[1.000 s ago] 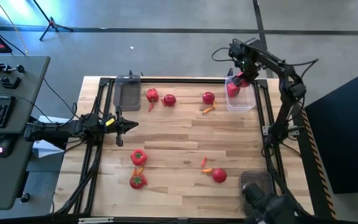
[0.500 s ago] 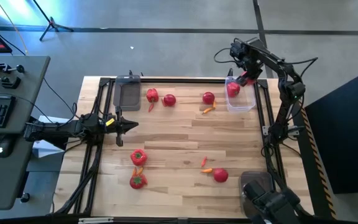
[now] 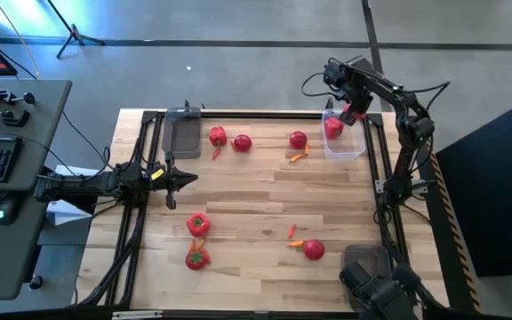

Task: Sort produce into baskets
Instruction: Put the red bell pepper into the transparent bin

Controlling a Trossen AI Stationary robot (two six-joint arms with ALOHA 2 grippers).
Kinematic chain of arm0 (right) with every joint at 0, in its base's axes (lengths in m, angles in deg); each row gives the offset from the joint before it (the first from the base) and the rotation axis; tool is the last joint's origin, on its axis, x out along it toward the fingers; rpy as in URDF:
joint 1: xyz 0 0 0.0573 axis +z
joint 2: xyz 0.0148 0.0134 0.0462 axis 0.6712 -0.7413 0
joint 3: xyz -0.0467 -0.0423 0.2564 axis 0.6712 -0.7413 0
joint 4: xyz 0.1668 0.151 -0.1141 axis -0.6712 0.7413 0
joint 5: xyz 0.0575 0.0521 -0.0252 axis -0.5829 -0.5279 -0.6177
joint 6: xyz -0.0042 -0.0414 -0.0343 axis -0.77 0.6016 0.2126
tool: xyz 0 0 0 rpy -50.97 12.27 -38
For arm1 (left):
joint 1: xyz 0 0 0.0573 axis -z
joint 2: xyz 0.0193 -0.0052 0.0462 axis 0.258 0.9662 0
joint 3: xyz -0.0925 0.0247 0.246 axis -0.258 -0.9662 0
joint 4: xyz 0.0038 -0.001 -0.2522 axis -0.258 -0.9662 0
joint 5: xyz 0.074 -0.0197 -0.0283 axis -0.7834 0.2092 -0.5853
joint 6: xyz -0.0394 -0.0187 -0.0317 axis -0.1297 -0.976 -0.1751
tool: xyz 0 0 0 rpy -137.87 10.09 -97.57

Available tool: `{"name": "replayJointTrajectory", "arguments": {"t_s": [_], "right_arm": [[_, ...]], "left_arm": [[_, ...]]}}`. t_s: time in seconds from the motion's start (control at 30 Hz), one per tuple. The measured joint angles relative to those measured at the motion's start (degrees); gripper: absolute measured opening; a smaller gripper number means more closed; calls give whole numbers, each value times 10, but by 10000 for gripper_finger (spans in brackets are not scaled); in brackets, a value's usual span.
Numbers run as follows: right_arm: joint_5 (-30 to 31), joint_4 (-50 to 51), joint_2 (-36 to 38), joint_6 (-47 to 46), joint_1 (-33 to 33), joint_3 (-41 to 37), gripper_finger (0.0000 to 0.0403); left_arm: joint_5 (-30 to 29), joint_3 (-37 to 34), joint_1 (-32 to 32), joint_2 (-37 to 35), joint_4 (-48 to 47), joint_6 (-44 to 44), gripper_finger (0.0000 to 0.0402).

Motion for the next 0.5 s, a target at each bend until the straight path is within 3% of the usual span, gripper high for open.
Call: {"name": "replayJointTrajectory", "arguments": {"t_s": [0.5], "right_arm": [[51,0,-57,21,20,0,5]], "left_arm": [[-3,0,0,0,0,2,0]]}}
